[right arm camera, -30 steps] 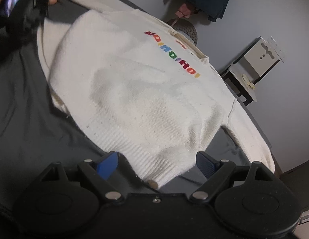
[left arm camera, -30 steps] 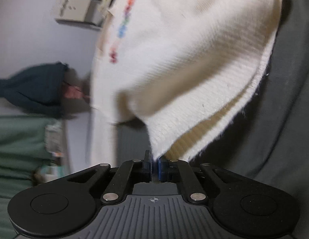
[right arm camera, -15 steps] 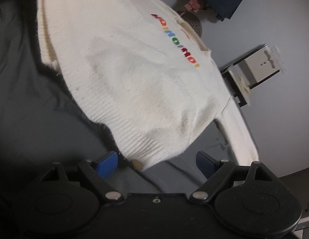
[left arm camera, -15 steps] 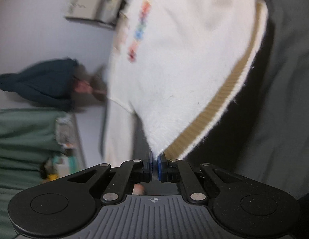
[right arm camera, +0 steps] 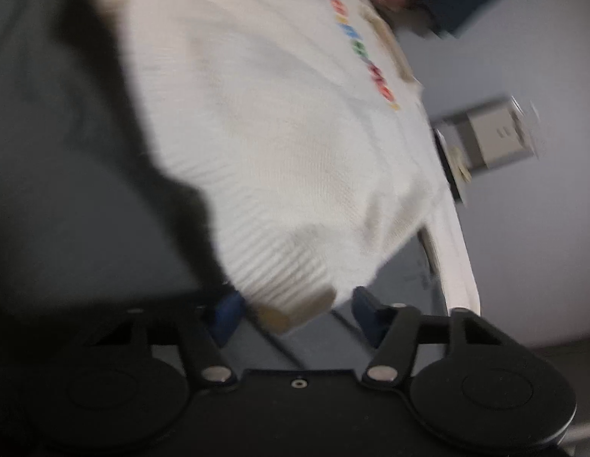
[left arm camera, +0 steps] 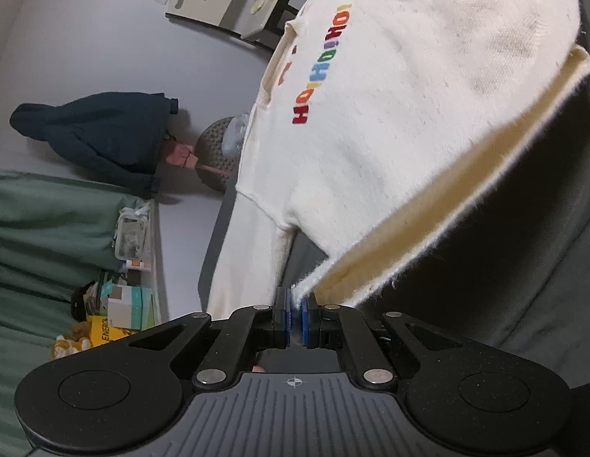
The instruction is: Fold clothes
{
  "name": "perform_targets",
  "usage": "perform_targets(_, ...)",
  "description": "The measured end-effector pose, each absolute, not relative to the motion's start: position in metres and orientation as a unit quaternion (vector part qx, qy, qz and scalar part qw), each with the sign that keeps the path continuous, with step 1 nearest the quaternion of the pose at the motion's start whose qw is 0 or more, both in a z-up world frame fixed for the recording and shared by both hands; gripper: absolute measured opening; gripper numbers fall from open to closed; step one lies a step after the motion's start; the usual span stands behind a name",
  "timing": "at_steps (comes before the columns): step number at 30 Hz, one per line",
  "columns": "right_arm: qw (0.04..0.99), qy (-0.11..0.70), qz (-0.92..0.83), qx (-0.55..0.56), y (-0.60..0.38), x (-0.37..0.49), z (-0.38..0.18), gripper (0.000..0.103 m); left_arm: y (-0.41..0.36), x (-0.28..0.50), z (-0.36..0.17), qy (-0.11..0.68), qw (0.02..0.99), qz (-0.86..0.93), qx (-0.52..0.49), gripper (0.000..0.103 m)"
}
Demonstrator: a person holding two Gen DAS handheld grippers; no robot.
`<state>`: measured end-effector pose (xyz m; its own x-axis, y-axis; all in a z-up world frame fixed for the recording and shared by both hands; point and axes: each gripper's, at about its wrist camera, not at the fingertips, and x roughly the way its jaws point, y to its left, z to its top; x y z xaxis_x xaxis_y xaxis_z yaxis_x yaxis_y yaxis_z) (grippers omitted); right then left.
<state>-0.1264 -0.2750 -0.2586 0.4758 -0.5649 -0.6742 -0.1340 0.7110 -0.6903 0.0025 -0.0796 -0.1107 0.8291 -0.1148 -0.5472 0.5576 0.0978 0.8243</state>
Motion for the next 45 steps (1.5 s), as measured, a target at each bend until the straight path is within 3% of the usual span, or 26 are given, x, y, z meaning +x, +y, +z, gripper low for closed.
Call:
perform_targets(7,0.881,0.412,-0.217,-0.086,-0.338,-0.132,-0.194,0.057,-0.088,0.015,-0.113,0.176,0.723,-0.231,0.626,0.005)
perform_targets(17,0.867,0.421,-0.234,0.126,-0.421,-0.082,-0.19,0.057,-0.101,0.044,-0.137,0.204,0.723,-0.225,0.62,0.005)
perform_targets(26,0.797,0.533,-0.143,0.246,-0.425,-0.076,-0.208,0.062,-0.106,0.043,-0.162,0.223,0.708,-0.241,0.625,0.005)
perform_targets(32,0.768,0.494,-0.138,0.384,-0.413,-0.091,-0.212,0.062,-0.104,0.041,-0.159,0.221,0.712,-0.241,0.622,0.005)
perform_targets(35,0.779,0.475,-0.173,0.371,-0.406,-0.088,-0.209,0.062,-0.1,0.036,-0.154,0.215,0.715,-0.239,0.621,0.005)
perform_targets(36,0.782,0.474,-0.188,0.357,-0.404,-0.085,-0.21,0.061,-0.098,0.034,-0.153,0.213,0.717,-0.239,0.62,0.005)
perform_targets(38,0.786,0.481,-0.22,0.321,-0.398,-0.076,-0.218,0.045,-0.095,0.027,-0.15,0.207,0.72,-0.236,0.619,0.005)
perform_targets(40,0.781,0.489,-0.237,0.309,-0.395,-0.073,-0.229,0.019,-0.092,0.02,-0.149,0.198,0.723,-0.23,0.62,0.005)
perform_targets(41,0.776,0.493,-0.242,0.31,-0.395,-0.074,-0.233,0.011,-0.089,0.016,-0.149,0.192,0.724,-0.226,0.623,0.005)
perform_targets(45,0.791,0.498,-0.245,0.258,-0.396,-0.097,-0.225,0.005,-0.077,0.001,-0.148,0.168,0.724,-0.209,0.635,0.005)
